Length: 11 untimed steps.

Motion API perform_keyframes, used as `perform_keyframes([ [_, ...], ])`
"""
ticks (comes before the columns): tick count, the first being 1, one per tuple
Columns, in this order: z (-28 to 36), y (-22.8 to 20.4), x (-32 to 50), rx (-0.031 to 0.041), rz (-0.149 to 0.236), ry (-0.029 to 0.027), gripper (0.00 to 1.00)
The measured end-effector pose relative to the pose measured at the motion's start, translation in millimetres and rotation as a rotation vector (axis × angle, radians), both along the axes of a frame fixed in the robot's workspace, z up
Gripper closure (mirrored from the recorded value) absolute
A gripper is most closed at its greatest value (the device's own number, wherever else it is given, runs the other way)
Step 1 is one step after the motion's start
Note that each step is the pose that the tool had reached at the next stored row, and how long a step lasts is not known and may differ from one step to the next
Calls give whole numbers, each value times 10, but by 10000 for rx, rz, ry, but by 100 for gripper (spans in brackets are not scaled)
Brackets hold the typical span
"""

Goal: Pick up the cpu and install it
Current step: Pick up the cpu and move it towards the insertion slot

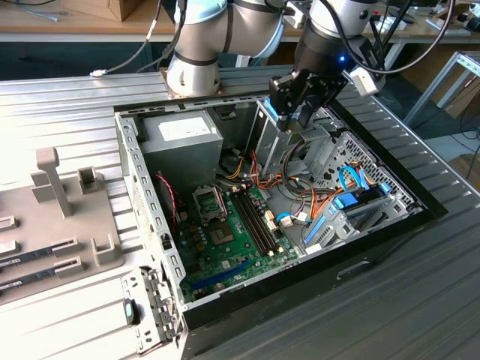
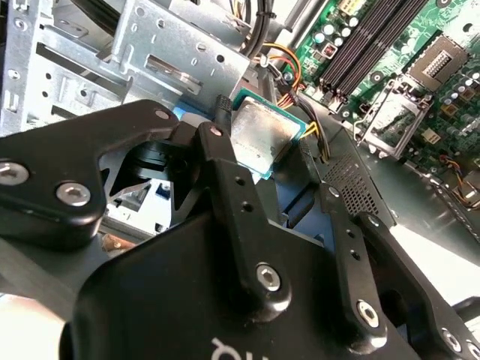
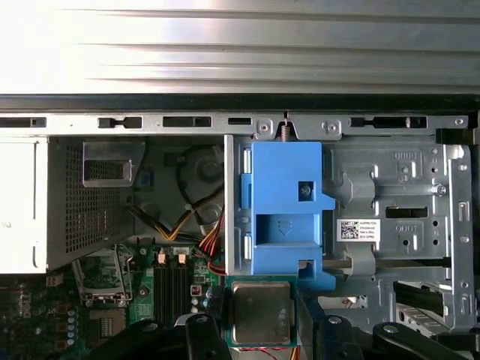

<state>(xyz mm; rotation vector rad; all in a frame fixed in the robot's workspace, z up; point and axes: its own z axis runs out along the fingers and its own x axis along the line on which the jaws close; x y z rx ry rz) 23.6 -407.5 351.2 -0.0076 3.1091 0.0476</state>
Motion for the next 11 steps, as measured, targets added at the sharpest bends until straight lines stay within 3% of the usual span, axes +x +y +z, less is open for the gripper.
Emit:
perform_keyframes([
  [11,-4,-3,-100,1,0,0,53],
])
